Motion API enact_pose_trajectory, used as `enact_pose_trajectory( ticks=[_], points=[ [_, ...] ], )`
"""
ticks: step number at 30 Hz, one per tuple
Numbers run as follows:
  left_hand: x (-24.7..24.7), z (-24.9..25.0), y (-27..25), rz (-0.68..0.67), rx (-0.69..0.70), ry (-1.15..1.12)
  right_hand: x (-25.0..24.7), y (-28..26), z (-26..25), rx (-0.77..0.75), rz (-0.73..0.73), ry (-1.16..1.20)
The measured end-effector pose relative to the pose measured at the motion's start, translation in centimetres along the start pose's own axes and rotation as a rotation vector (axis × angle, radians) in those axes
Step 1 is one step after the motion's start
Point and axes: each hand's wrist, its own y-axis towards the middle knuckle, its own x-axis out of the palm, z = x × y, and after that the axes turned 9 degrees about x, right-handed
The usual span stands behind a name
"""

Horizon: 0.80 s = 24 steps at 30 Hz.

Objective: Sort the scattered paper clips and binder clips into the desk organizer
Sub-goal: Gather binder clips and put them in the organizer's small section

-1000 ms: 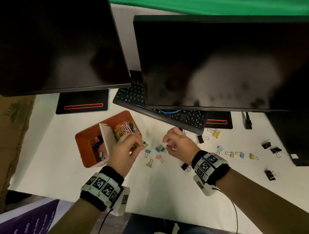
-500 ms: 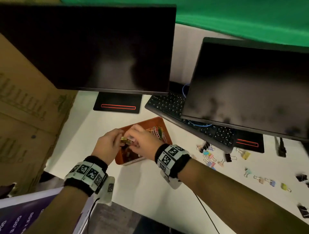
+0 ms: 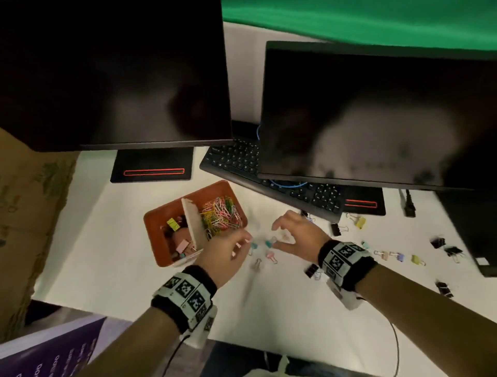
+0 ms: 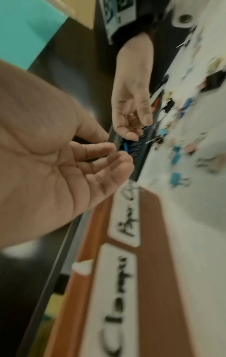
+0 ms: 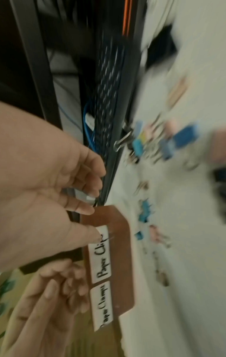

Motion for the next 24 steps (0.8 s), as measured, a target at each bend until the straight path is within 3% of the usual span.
enact_pose_trajectory(
  ticks=[3,7,15,24],
  points=[
    [4.6,-0.8,0.8,-0.176,-0.164,0.022,0.0,-2.6,3.7,0.164,-0.047,-0.102],
    [8.0,-2.0,1.3,-0.165,-0.264,0.139,0.6,-5.4,6.5,0.327,-0.129,-0.118],
    [9.6,-2.2,3.3,-0.168,-0.328,0.178,2.9,-5.9,7.6,0.262,-0.187,0.048],
    [9.6,-2.1,3.4,-0.123,-0.282,0.104,3.6,-4.1,7.2,0.228,-0.162,0.090]
  ],
)
